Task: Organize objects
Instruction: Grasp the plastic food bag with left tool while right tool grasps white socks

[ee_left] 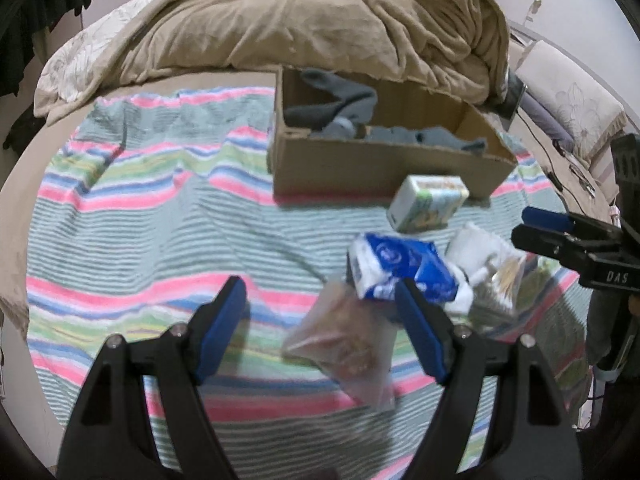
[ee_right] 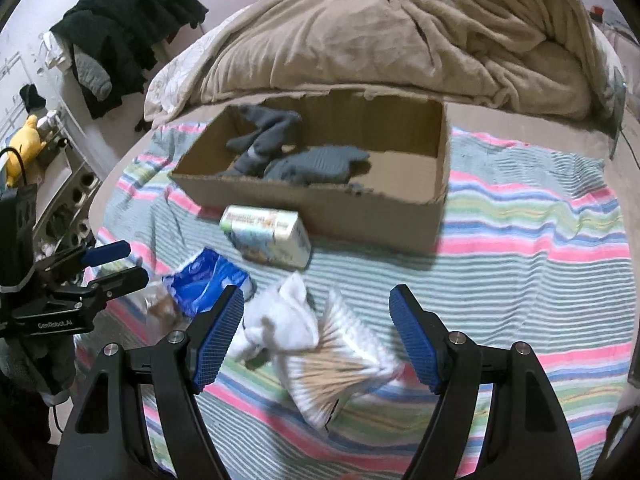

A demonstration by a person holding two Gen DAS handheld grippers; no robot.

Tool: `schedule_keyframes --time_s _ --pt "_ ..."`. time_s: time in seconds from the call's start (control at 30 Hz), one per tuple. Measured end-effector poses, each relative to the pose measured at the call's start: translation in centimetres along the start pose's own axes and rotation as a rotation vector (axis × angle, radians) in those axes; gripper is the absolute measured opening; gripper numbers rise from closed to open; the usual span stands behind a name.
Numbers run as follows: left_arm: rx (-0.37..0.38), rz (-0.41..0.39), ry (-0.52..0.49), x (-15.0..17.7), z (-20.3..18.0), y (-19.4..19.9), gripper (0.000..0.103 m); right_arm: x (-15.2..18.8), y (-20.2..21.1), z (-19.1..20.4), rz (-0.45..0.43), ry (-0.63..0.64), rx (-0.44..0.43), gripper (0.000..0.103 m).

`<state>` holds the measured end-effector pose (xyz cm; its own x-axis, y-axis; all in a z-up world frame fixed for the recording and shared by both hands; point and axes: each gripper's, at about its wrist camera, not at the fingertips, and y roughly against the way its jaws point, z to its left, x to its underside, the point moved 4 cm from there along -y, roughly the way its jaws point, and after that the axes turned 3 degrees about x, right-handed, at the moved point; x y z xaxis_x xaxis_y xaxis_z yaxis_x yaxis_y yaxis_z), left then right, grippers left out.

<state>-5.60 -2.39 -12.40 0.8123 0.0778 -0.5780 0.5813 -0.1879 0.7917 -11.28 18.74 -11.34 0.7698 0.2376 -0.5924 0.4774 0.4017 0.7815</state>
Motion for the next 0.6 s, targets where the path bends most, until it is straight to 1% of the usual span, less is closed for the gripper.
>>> schedule_keyframes --time_s 0.1,0.17,0.2,0.23,0.33,0.4,0.5,0.57,0.6 --pt "0.026 0.016 -0.007 0.5 -0.5 -0.4 0.078 0.4 -0.3 0.7 0.010 0.012 -0.009 0.078" --pt "0.049 0.035 -0.018 0.8 -0.9 -0.8 0.078 0.5 -0.4 1.1 0.013 0.013 -0.030 0.076" --pt "0.058 0.051 -0.025 1.0 -1.1 -1.1 0.080 0.4 -0.3 1.4 0.011 0.017 -0.041 0.076" --pt "0.062 0.067 -0.029 1.2 -1.2 -1.5 0.085 0.4 -0.4 1.7 0.011 0.027 -0.048 0.076" --pt "0.049 0.110 -0.036 1.9 -1.4 -2.6 0.087 0.5 -1.0 2.4 0.020 0.045 -0.045 0.070" --pt "0.030 0.123 -0.049 2.2 -1.4 -3.1 0.087 0.7 -1.6 2.6 0.032 0.057 -0.035 0.068" --pt "0.008 0.127 -0.068 2.6 -1.7 -3.5 0.087 0.9 -2.3 2.9 0.045 0.071 -0.025 0.062" --pt "0.008 0.120 -0.075 2.7 -1.8 -3.6 0.087 1.2 -2.7 3.1 0.053 0.083 -0.015 0.054" --pt "0.013 0.121 -0.079 2.7 -2.0 -3.7 0.086 1.3 -3.0 3.2 0.057 0.088 -0.011 0.052"
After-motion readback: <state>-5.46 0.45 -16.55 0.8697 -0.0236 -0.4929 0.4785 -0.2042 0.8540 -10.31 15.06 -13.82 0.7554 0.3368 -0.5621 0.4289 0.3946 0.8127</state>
